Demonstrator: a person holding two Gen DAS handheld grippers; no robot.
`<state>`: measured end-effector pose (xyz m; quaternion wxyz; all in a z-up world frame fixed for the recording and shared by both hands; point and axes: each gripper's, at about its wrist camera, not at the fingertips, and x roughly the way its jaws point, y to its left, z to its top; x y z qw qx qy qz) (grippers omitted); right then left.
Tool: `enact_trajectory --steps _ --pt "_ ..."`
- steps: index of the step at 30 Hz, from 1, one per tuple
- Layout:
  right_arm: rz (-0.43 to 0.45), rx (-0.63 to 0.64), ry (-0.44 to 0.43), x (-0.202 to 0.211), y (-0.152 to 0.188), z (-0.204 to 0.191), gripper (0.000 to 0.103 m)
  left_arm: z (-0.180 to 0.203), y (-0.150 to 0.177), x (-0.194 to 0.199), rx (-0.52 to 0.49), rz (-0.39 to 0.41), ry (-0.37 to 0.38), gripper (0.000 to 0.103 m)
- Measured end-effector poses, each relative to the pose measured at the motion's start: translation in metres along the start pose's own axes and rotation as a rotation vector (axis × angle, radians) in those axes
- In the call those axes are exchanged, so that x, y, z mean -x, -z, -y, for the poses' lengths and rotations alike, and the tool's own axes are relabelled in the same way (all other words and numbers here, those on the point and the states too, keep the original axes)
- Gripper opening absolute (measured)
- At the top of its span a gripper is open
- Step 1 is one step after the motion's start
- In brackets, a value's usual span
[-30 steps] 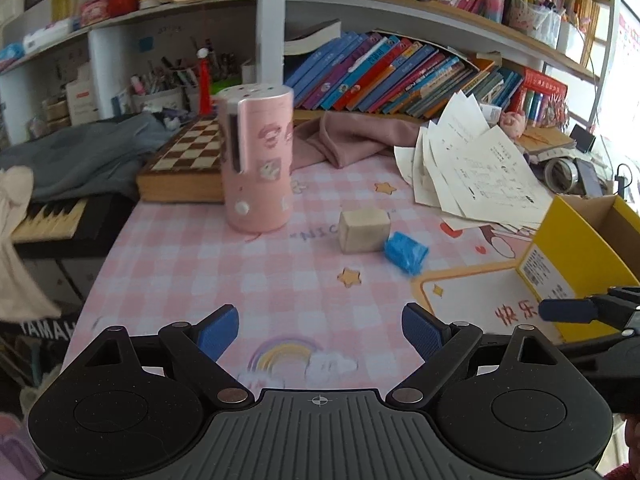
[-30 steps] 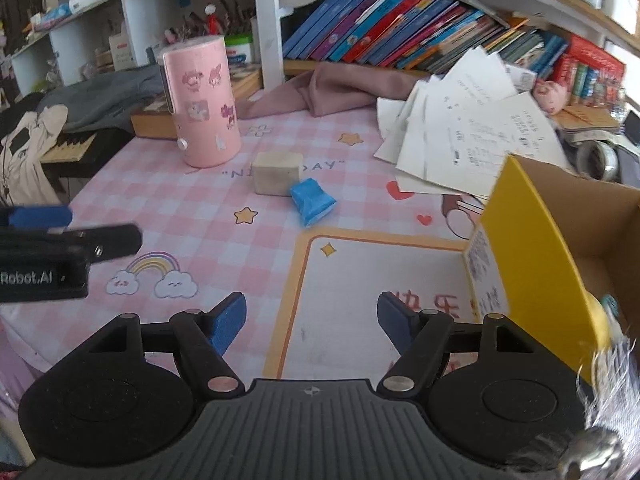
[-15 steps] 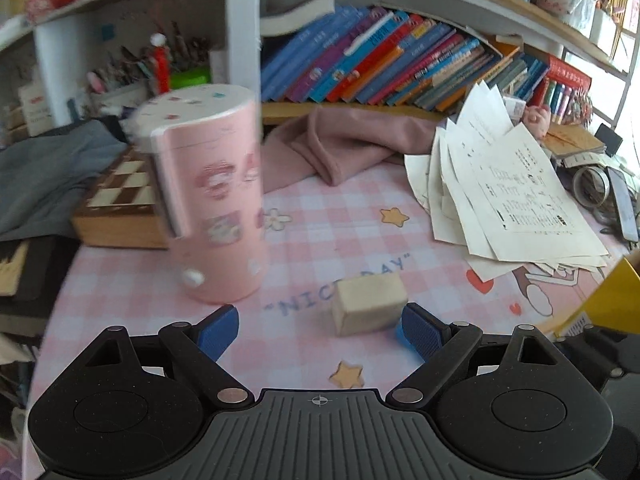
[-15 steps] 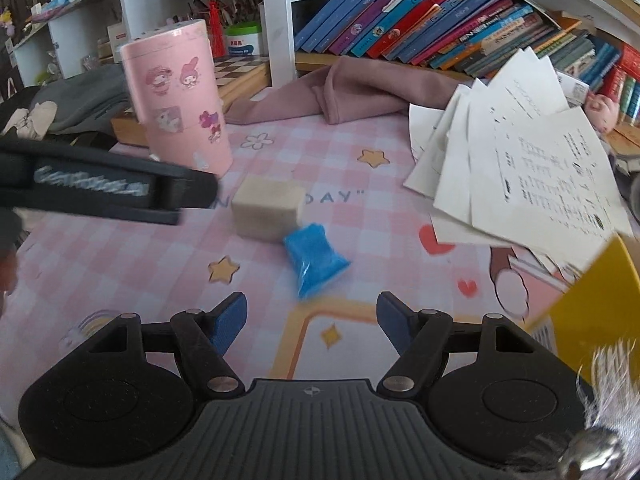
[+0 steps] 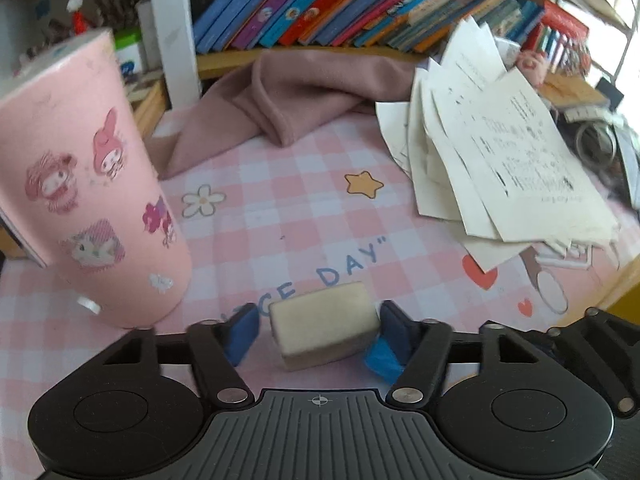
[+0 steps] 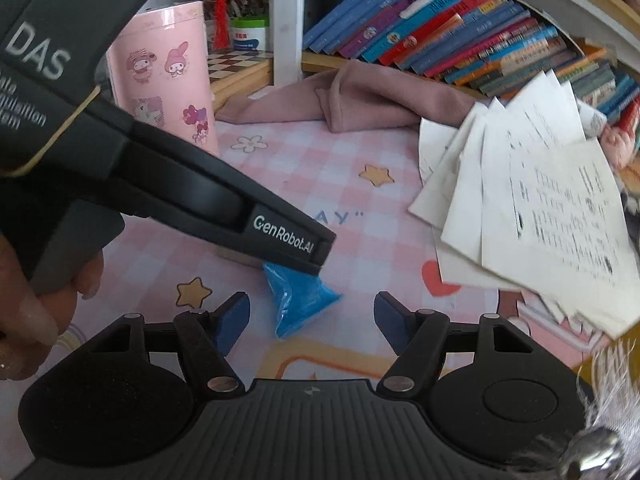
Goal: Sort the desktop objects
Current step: 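Reach both tools toward the beige eraser and blue packet, then grasp the beige eraser with the left tool while the right tool grasps the blue packet, then carry the eraser and blue packet toward the yellow box with both tools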
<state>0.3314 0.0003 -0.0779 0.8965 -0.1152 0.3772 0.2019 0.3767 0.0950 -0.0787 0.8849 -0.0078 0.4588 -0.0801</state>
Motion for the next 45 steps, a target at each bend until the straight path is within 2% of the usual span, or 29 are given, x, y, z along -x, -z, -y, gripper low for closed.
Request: enact_trajectory --steps 3,8,18,19,21,22,23,24,35,45 --pt "0.009 0.044 -0.005 -0.006 -0.003 -0.005 0.067 -0.008 0.000 0.002 0.030 -0.006 0.037 0.050" --pt "-0.008 0.064 -0.013 -0.016 -0.005 -0.009 0.066 -0.019 0.007 0.015 0.075 -0.012 0.049 0.045" --pt "-0.028 -0.024 0.019 -0.029 -0.005 0.005 0.065 -0.043 0.038 0.054 0.163 -0.002 0.016 0.044" --pt "-0.028 -0.043 0.013 -0.030 -0.005 0.007 0.063 -0.044 0.041 0.056 0.167 -0.003 0.015 0.044" --pt "-0.024 -0.077 -0.002 -0.029 -0.005 0.010 0.039 -0.045 0.045 0.060 0.173 -0.005 0.014 0.043" --pt "-0.023 -0.085 -0.003 -0.029 -0.006 0.010 0.034 -0.045 0.047 0.062 0.174 -0.004 0.015 0.043" --pt "-0.022 -0.093 -0.002 -0.029 -0.007 0.011 0.025 -0.045 0.048 0.063 0.173 -0.003 0.016 0.043" --pt "-0.022 -0.103 -0.002 -0.029 -0.008 0.012 0.023 -0.044 0.049 0.065 0.172 0.000 0.018 0.043" --pt "0.019 -0.153 0.001 0.002 -0.004 0.010 0.020 -0.039 0.057 0.090 0.146 0.058 0.037 0.042" --pt "0.044 -0.147 0.030 0.051 0.014 0.004 0.020 -0.028 0.076 0.112 0.123 0.097 0.096 0.041"
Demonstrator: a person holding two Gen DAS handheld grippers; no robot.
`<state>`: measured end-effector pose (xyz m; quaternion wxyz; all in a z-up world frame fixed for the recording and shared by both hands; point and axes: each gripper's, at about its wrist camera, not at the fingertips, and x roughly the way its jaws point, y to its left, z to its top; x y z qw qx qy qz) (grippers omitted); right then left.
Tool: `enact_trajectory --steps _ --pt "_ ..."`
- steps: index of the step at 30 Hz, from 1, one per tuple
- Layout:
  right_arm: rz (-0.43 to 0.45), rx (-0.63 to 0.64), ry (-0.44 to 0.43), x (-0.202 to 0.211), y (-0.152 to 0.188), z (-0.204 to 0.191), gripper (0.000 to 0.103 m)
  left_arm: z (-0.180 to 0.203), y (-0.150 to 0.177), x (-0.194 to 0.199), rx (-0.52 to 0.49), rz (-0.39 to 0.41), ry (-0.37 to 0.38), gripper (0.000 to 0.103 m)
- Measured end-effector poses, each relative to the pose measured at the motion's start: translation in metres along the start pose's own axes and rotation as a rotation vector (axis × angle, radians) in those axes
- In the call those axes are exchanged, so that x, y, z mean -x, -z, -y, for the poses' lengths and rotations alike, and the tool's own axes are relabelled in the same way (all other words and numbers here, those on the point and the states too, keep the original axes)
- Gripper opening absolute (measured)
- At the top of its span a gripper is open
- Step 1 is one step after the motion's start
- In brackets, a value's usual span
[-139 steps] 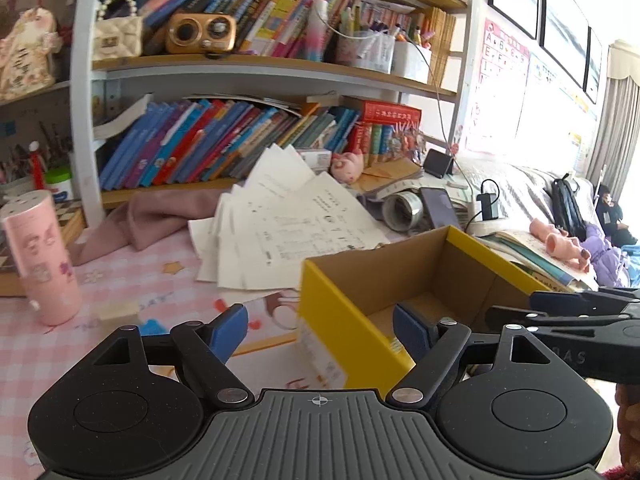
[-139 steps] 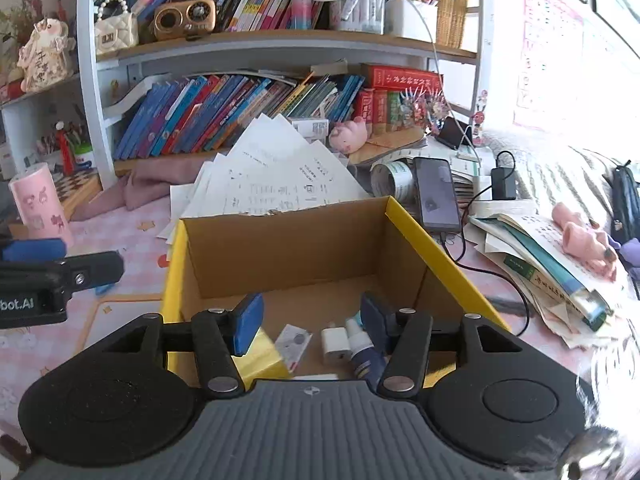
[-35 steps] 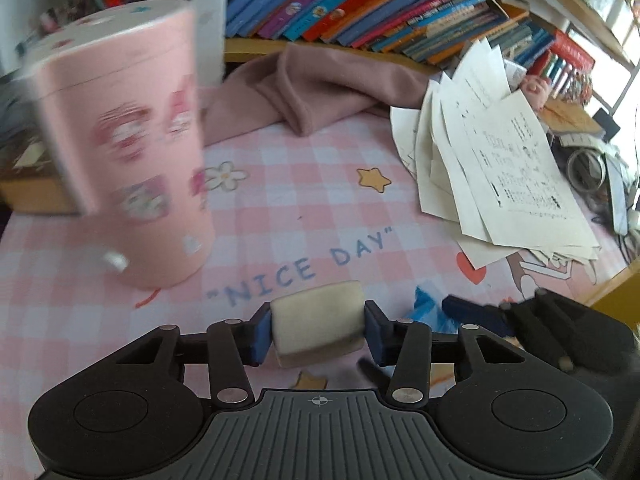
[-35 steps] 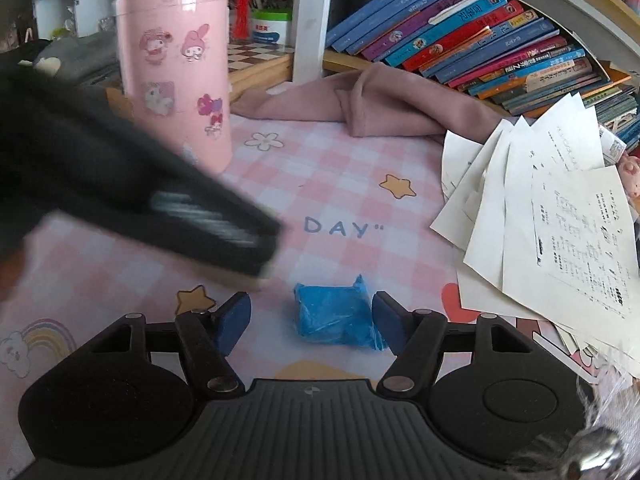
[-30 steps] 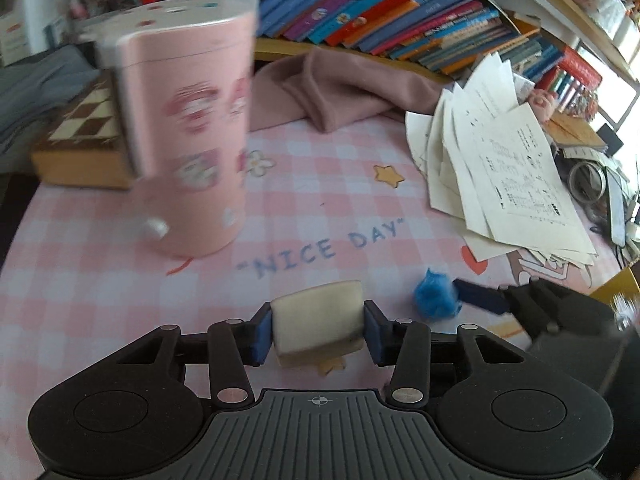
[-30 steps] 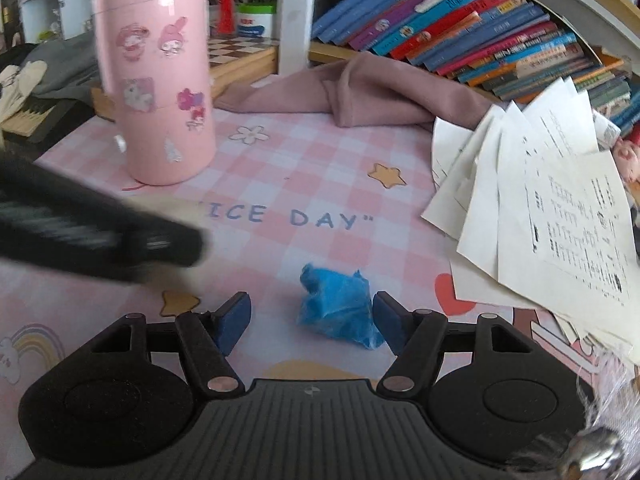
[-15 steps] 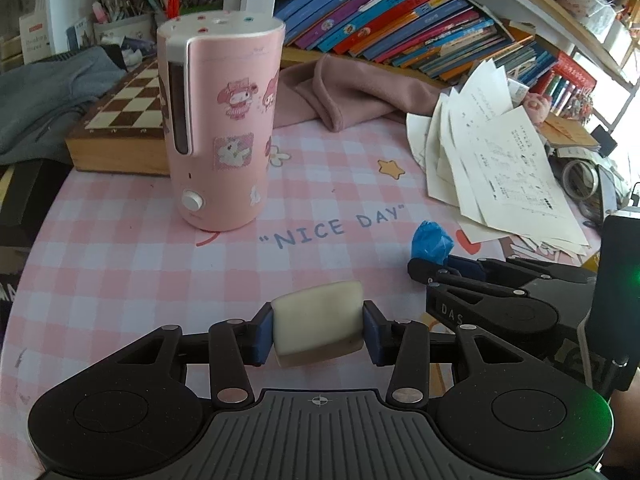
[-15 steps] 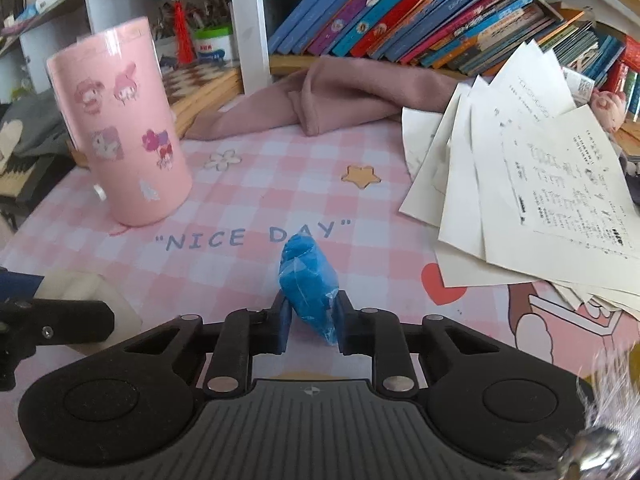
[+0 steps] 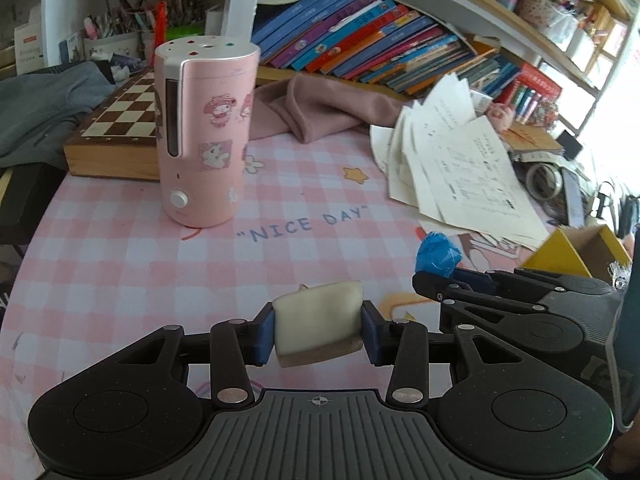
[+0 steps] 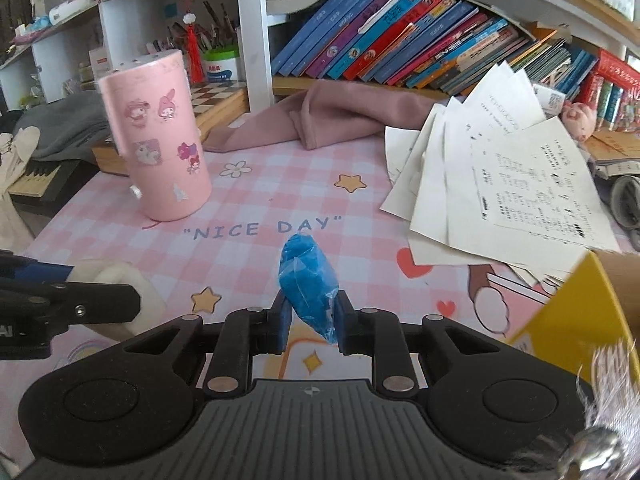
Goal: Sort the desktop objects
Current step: 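Carry the eraser and blue packet toward the yellow box with both tools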
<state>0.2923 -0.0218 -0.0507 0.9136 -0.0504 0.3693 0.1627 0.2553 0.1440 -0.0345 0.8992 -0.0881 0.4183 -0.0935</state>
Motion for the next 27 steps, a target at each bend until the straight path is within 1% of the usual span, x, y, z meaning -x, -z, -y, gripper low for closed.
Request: enact_trajectory --steps 6,15,21,24,27 --pt "0.012 -0.001 0.004 0.032 0.014 -0.005 0.020 0.006 0.015 0.022 -0.012 0.027 0.036 0.041" --pt "0.037 0.001 -0.027 0.097 0.033 -0.017 0.020 0.008 0.043 0.084 -0.008 0.101 0.078 0.040" --pt "0.027 -0.027 -0.045 0.146 0.059 -0.024 0.020 0.003 0.068 0.117 0.015 0.133 0.096 0.040" --pt "0.027 -0.062 -0.030 0.163 0.074 -0.025 0.020 0.003 0.081 0.128 0.027 0.131 0.112 0.040" --pt "0.024 -0.088 -0.014 0.174 0.088 -0.029 0.020 0.005 0.095 0.134 0.018 0.111 0.132 0.040"
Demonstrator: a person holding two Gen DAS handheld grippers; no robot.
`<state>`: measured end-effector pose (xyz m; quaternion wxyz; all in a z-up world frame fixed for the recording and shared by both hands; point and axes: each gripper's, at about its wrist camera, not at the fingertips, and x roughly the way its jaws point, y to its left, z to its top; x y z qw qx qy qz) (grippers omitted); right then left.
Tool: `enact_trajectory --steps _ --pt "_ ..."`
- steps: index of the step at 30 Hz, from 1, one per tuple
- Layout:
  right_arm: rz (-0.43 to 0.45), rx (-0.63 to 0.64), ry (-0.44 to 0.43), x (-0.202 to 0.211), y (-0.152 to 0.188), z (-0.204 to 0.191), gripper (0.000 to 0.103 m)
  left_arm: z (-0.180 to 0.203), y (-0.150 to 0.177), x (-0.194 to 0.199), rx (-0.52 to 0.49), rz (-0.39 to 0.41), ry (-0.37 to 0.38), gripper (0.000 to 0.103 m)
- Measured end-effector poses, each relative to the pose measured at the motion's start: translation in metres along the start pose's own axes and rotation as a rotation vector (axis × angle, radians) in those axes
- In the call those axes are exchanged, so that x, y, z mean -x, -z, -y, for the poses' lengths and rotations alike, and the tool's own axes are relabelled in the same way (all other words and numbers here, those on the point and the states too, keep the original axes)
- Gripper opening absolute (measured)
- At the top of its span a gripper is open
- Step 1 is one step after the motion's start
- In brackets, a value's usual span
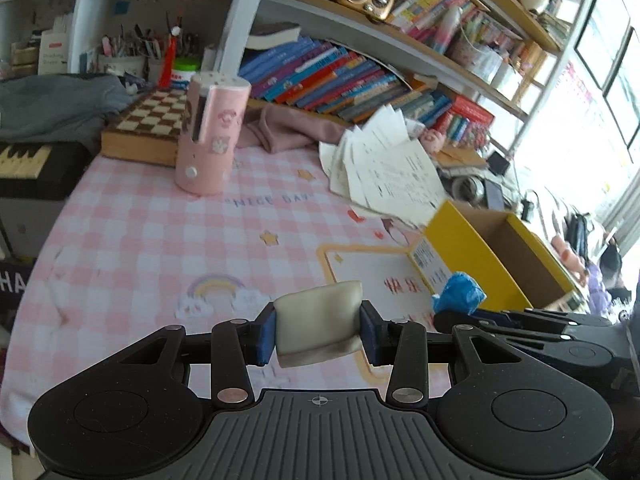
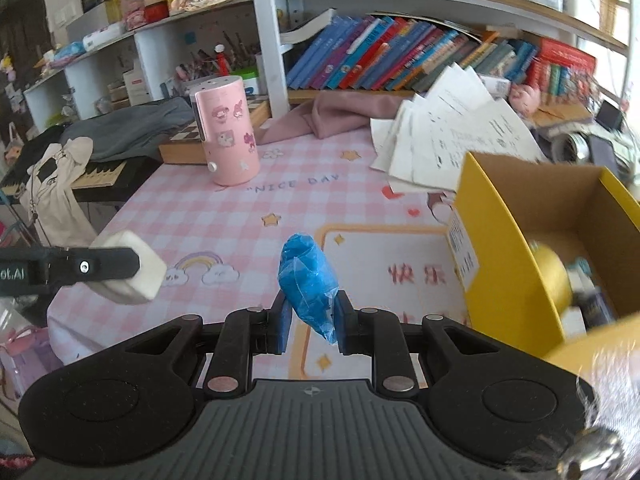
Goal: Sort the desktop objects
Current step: 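Carry the eraser and blue packet toward the yellow box with both tools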
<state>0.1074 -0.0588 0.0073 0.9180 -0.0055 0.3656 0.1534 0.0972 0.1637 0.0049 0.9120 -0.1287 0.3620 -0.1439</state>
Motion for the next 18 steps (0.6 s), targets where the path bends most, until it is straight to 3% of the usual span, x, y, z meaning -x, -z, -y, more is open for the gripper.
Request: enact_trajectory --steps 7,18 --pt "-0.022 -0.031 0.022 0.021 0.032 -0.006 0.020 0.011 0.020 0.008 -0.032 -0.045 0.050 0.040" --pt "-0.024 -0.131 0.142 0.054 0.058 0.015 0.020 0.048 0.031 -0.006 -0.143 -0.134 0.171 0.040"
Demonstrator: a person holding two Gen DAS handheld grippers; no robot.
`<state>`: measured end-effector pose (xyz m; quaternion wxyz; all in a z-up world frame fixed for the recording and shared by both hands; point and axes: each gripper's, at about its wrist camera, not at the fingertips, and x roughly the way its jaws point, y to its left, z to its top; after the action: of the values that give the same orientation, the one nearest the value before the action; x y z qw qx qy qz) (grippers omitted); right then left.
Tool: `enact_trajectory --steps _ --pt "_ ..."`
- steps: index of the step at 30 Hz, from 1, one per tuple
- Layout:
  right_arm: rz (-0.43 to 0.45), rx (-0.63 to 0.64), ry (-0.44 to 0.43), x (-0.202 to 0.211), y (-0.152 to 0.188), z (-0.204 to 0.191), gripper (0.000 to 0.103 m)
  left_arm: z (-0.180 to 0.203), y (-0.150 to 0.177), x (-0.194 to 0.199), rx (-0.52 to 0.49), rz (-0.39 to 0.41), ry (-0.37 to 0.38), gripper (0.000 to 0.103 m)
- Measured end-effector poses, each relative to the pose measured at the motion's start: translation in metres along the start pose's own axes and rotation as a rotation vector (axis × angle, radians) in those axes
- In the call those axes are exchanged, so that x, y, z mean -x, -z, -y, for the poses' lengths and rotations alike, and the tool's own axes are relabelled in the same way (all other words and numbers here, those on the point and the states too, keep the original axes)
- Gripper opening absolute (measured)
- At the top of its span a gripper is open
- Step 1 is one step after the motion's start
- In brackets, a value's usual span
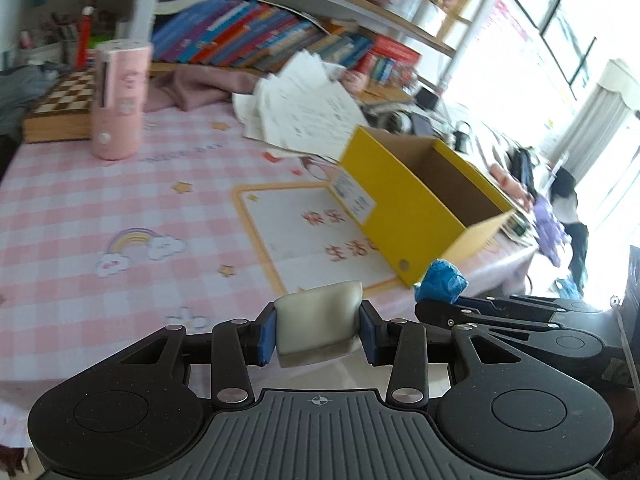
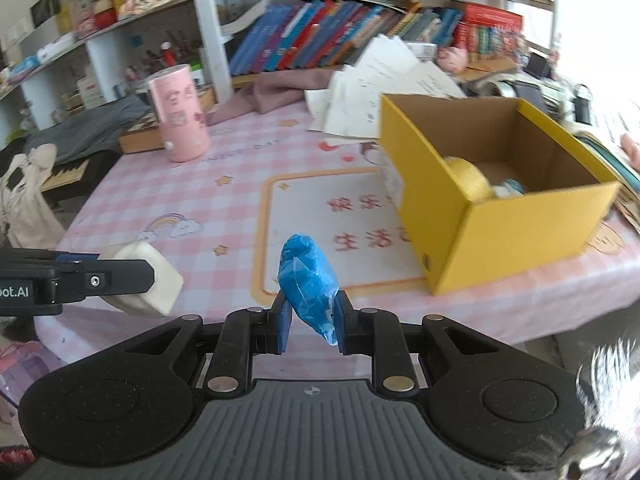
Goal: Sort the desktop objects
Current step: 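Carry the eraser and blue packet toward the yellow box with both tools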
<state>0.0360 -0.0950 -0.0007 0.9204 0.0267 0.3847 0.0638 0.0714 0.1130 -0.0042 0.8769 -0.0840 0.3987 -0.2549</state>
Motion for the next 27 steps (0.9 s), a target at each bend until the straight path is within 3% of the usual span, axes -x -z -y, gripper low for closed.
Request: enact_trajectory --steps 14,27 --pt "-0.024 -0.124 0.134 0.025 0.019 0.059 0.020 0.056 -0.011 -0.042 -0.123 -0.061 0.147 0.039" --pt "-0.024 -0.200 0.200 0.034 0.022 0.106 0.020 0.106 -0.022 -0.076 -0.233 -0.098 0.211 0.039"
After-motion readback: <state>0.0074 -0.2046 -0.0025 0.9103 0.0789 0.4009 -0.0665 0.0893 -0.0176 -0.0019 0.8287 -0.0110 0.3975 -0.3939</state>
